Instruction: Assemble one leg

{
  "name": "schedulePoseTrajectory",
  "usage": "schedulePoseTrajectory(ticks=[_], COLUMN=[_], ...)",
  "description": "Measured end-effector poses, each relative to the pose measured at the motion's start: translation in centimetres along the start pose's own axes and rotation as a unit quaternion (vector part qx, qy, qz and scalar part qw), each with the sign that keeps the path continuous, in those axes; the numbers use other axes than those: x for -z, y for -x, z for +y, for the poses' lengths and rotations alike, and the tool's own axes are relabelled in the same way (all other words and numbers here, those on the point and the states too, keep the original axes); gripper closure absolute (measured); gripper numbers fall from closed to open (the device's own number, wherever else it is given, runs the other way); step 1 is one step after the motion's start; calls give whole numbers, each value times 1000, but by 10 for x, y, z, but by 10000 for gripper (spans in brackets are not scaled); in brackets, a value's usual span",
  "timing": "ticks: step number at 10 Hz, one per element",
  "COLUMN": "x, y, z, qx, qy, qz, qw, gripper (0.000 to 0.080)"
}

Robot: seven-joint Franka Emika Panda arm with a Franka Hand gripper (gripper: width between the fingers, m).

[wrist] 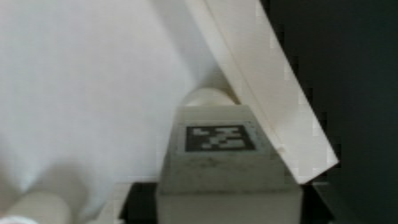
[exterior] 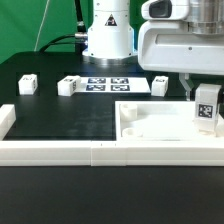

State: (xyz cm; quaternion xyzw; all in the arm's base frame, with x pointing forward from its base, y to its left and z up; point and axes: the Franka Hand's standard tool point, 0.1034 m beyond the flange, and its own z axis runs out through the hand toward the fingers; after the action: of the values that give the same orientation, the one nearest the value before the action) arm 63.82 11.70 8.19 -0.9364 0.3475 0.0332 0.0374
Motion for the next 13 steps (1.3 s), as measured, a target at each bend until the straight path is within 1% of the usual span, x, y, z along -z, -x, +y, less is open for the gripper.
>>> schedulePoseTrajectory(ticks=[2,5,6,9,10,11,12,13], x=[0,-1,-1,-1,-1,-1,-1,-2], y=[0,0,0,0,0,0,1,3], z=[0,0,0,0,0,-1,-2,-3], qx=[-139,-298,-336,-343,-322,-306,-250,-188], qy=[-2,-3,-4,-5,-6,-7,-6,-5], qz=[2,2,0,-3,-2,-2,-2,-3], qw=[990,955,942,939,947,952,968,982], gripper=[509,509,509,509,330,212,212,163])
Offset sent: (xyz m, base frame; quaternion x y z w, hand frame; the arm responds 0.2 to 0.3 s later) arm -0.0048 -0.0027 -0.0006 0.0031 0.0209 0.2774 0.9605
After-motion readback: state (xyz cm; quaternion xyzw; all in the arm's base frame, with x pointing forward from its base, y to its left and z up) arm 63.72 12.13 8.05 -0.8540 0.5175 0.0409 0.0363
